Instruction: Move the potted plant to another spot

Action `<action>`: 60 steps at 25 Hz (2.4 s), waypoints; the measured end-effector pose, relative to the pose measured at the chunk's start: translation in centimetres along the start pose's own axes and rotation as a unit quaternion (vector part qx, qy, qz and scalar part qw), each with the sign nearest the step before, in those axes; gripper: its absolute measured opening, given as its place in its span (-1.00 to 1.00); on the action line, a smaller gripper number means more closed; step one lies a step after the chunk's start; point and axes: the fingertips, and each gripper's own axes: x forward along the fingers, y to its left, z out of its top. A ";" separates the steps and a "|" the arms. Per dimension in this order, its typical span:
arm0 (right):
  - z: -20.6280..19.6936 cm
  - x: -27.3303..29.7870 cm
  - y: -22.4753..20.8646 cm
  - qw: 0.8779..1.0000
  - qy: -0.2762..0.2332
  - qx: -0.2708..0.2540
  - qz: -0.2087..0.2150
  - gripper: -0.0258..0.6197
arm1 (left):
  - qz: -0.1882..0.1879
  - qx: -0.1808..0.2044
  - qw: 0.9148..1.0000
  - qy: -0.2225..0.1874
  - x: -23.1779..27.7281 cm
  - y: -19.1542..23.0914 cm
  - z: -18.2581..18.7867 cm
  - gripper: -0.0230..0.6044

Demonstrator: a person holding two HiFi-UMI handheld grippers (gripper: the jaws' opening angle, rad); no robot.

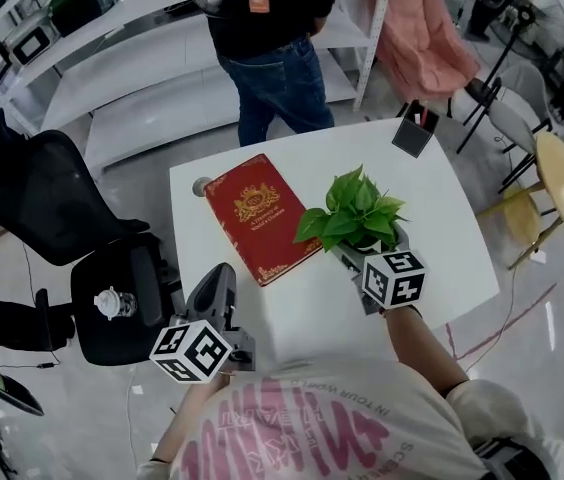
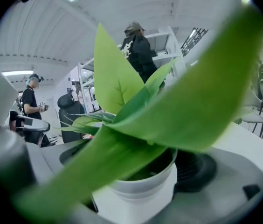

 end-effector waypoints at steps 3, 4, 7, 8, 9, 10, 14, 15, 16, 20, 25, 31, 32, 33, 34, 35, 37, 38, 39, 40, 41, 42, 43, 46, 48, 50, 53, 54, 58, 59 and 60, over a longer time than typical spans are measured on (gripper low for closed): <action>-0.4 0.5 0.0 1.000 0.006 -0.007 0.003 0.76 | 0.005 -0.003 1.000 -0.001 0.1 0.5 -0.3 -0.85; -0.5 0.7 0.1 1.000 0.007 -0.009 0.004 0.76 | 0.006 -0.003 1.000 -0.002 0.1 0.6 -0.3 -0.85; -0.9 1.0 0.0 1.000 0.012 -0.011 0.004 0.77 | 0.010 -0.005 1.000 -0.002 0.1 0.9 -0.3 -0.85; -0.9 1.0 -0.1 1.000 0.013 -0.010 0.003 0.77 | 0.011 -0.005 1.000 -0.002 0.2 0.9 -0.3 -0.85; -1.0 1.1 -0.2 1.000 0.014 -0.008 0.003 0.77 | 0.012 -0.005 1.000 -0.002 0.2 1.0 -0.3 -0.85; -1.1 1.1 -0.3 1.000 0.015 -0.006 0.002 0.77 | 0.013 -0.005 1.000 -0.001 0.3 1.1 -0.3 -0.85; -1.8 1.1 -0.6 1.000 0.020 -0.003 0.001 0.77 | 0.011 -0.004 1.000 0.003 0.5 0.9 -0.7 -0.85; -1.9 1.1 -0.6 1.000 0.019 -0.002 0.002 0.77 | 0.010 -0.003 1.000 0.004 0.5 0.9 -0.8 -0.85; -1.9 1.1 -0.6 1.000 0.018 -0.002 0.002 0.77 | 0.010 -0.003 1.000 0.004 0.5 0.8 -0.8 -0.85; -2.0 1.0 -0.7 1.000 0.016 -0.003 0.006 0.78 | 0.012 -0.002 1.000 0.004 0.3 0.7 -1.0 -0.85; -2.1 0.6 -0.7 1.000 0.017 -0.004 0.006 0.78 | 0.012 -0.002 1.000 0.005 0.0 0.3 -0.9 -0.85; -2.4 0.3 -0.6 1.000 0.013 -0.007 0.000 0.78 | 0.013 -0.002 1.000 0.008 -0.5 0.5 -1.2 -0.85; -2.4 0.3 -0.6 1.000 0.014 -0.006 0.000 0.78 | 0.014 -0.002 1.000 0.009 -0.5 0.6 -1.2 -0.85; -2.5 0.2 -0.6 1.000 0.013 -0.004 -0.001 0.78 | 0.013 -0.003 1.000 0.009 -0.6 0.6 -1.3 -0.85; -2.6 0.1 -0.6 1.000 0.012 -0.002 -0.002 0.78 | 0.013 -0.003 1.000 0.009 -0.7 0.6 -1.3 -0.85; -2.6 0.0 -0.6 1.000 0.011 -0.001 -0.003 0.78 | 0.012 -0.003 1.000 0.008 -0.7 0.6 -1.3 -0.85; -2.8 0.0 -0.6 1.000 0.010 -0.004 -0.004 0.78 | 0.010 -0.002 1.000 0.007 -0.7 0.6 -1.4 -0.85; -2.9 0.0 -0.5 1.000 0.011 -0.006 -0.004 0.79 | 0.009 -0.003 1.000 0.007 -0.7 0.6 -1.4 -0.85; -2.9 0.0 -0.5 1.000 0.013 -0.008 -0.005 0.79 | 0.009 -0.003 1.000 0.007 -0.7 0.6 -1.5 -0.85; -3.0 0.0 -0.5 1.000 0.014 -0.009 -0.005 0.79 | 0.008 -0.004 1.000 0.007 -0.7 0.5 -1.5 -0.85; -3.0 -0.1 -0.5 1.000 0.015 -0.010 -0.006 0.79 | 0.008 -0.005 1.000 0.007 -0.7 0.5 -1.5 -0.85; -3.1 -0.1 -0.5 1.000 0.016 -0.011 -0.006 0.79 | 0.007 -0.005 1.000 0.007 -0.8 0.4 -1.5 -0.85; -3.1 -0.2 -0.5 1.000 0.016 -0.012 -0.007 0.79 | 0.007 -0.005 1.000 0.007 -0.8 0.4 -1.5 -0.85; -3.3 -0.4 -0.4 1.000 0.018 -0.018 -0.008 0.79 | 0.007 -0.003 1.000 0.006 -1.0 0.3 -1.4 -0.85; -3.5 -0.5 -0.3 1.000 0.019 -0.022 -0.010 0.79 | 0.007 -0.003 1.000 0.006 -1.1 0.3 -1.5 -0.85; -3.5 -0.6 -0.3 0.999 0.019 -0.023 -0.011 0.79 | 0.007 -0.003 1.000 0.007 -1.3 0.3 -1.5 -0.85; -3.5 -0.5 -0.3 1.000 0.017 -0.020 -0.013 0.79 | 0.007 -0.002 1.000 0.007 -1.3 0.3 -1.6 -0.85; -3.5 -0.5 -0.4 1.000 0.016 -0.020 -0.014 0.79 | 0.008 -0.002 1.000 0.007 -1.3 0.3 -1.6 -0.85; -3.6 -0.6 -0.4 1.000 0.016 -0.022 -0.015 0.79 | 0.008 -0.002 1.000 0.008 -1.4 0.3 -1.7 -0.85; -3.6 -0.6 -0.4 1.000 0.016 -0.022 -0.015 0.79 | 0.009 -0.003 1.000 0.008 -1.5 0.3 -1.8 -0.85; -3.6 -0.7 -0.4 1.000 0.016 -0.021 -0.016 0.79 | 0.009 -0.003 1.000 0.008 -1.6 0.3 -1.8 -0.85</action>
